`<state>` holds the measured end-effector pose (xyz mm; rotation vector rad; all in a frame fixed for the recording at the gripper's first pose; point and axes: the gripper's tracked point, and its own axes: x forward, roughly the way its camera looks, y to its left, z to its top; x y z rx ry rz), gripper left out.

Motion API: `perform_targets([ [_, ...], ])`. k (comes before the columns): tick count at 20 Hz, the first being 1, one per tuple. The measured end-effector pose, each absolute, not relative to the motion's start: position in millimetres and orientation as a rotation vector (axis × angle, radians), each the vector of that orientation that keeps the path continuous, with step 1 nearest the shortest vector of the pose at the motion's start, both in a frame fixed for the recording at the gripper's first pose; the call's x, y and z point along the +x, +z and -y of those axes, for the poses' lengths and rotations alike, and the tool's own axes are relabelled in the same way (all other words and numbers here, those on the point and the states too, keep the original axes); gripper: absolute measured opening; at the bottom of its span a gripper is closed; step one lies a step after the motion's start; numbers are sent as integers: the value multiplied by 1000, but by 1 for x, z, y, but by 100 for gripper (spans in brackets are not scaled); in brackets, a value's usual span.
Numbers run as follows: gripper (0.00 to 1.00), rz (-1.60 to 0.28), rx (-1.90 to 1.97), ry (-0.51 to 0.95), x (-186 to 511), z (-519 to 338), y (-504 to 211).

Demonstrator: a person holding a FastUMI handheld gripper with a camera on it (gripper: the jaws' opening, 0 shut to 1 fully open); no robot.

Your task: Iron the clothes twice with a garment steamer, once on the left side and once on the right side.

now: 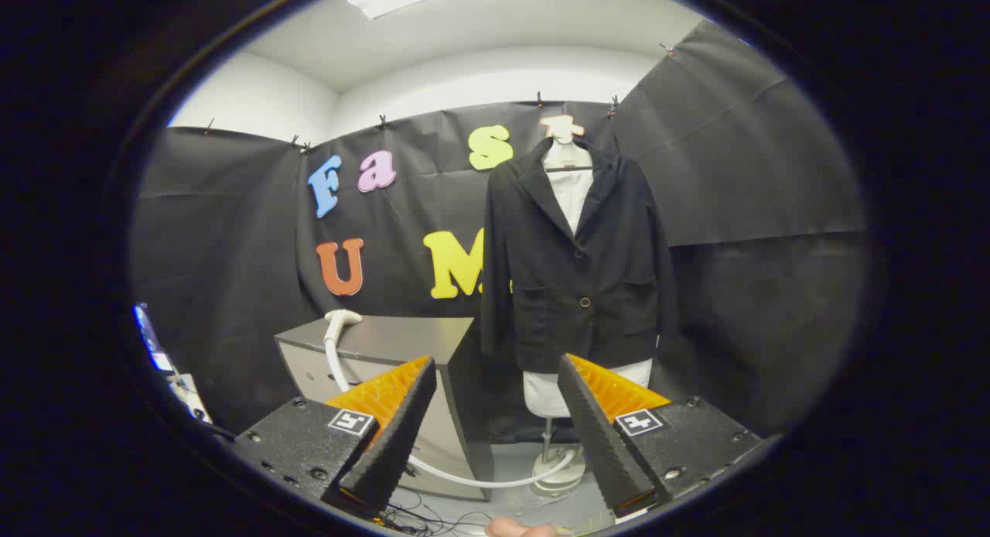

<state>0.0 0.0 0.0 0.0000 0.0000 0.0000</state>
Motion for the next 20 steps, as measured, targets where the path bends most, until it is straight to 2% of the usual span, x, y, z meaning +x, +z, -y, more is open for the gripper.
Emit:
perform_targets([
  [6,98,28,-47,-47,1,-1,8],
  [20,98,49,-14,-10,38,-105,27],
])
